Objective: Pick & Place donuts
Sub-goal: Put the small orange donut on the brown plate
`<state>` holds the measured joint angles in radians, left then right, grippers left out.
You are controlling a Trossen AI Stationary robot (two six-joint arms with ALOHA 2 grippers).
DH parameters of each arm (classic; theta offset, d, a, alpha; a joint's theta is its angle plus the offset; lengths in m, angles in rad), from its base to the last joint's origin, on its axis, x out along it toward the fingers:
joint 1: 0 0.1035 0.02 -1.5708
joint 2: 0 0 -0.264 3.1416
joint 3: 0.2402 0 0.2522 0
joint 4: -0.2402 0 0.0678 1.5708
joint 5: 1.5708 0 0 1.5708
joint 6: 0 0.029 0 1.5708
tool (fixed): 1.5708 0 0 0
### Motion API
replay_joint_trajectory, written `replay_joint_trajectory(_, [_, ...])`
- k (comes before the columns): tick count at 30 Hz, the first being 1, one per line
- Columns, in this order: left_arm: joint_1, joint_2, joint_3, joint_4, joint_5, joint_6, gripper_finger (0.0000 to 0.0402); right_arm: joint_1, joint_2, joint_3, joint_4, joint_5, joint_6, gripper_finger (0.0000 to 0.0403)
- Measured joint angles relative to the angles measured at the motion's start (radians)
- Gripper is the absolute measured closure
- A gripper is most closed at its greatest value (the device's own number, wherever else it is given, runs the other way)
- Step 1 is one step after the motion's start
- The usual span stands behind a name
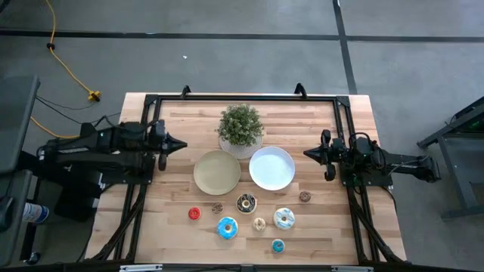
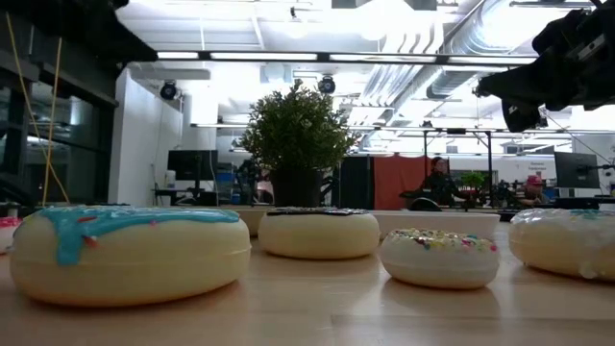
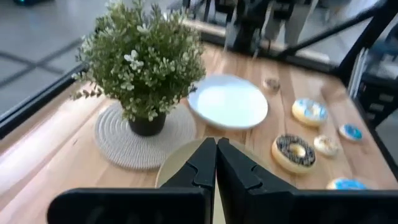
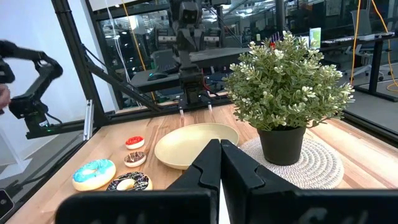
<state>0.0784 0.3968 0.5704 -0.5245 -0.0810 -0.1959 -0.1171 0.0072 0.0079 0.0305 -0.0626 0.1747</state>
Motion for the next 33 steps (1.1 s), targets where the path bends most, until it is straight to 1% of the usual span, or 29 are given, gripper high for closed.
replay_joint_trajectory(2, [0.000,0.081,0.090,-0.074,0.008,-0.001,0.0389,0.000,0.000,0.000,0.000,0.000,0.000,0.0402])
replay_joint_trajectory(4, [-0.001,0.157,0.180,-0.153,0.031,-0.019,0.0374,0.000,0.000,0.000,0.000,0.000,0.000,0.0402])
replay_joint_trajectory(6, [-0.003,0.228,0.267,-0.224,0.076,-0.026,0.0352,0.000,0.000,0.000,0.000,0.000,0.000,0.0402])
replay_joint_trajectory(9, [-0.048,0.323,0.381,-0.321,0.132,-0.021,0.0304,0.000,0.000,0.000,0.000,0.000,0.000,0.0402])
replay_joint_trajectory(15, [-0.216,0.434,0.528,-0.481,0.152,-0.010,0.0192,0.000,0.000,0.000,0.000,0.000,0.000,0.0402])
replay_joint_trajectory(18, [-0.328,0.474,0.552,-0.574,0.146,0.000,0.0143,0.000,0.000,0.000,0.000,0.000,0.000,0.0402])
replay_joint_trajectory(20, [-0.415,0.496,0.555,-0.622,0.122,0.009,0.0118,0.000,0.000,0.000,0.000,0.000,0.000,0.0402])
replay_joint_trajectory(23, [-0.558,0.535,0.555,-0.650,0.064,0.017,0.0099,0.000,0.000,0.000,0.000,0.000,0.000,0.0402])
replay_joint_trajectory(27, [-0.719,0.607,0.555,-0.646,-0.021,0.016,0.0094,0.000,0.000,0.000,0.000,0.000,0.000,0.0402])
replay_joint_trajectory(30, [-0.788,0.683,0.555,-0.645,-0.071,0.011,0.0094,0.000,0.000,0.000,0.000,0.000,0.000,0.0402])
replay_joint_trajectory(33, [-0.816,0.757,0.555,-0.643,-0.107,-0.040,0.0094,0.000,0.000,0.000,0.000,0.000,0.000,0.0402])
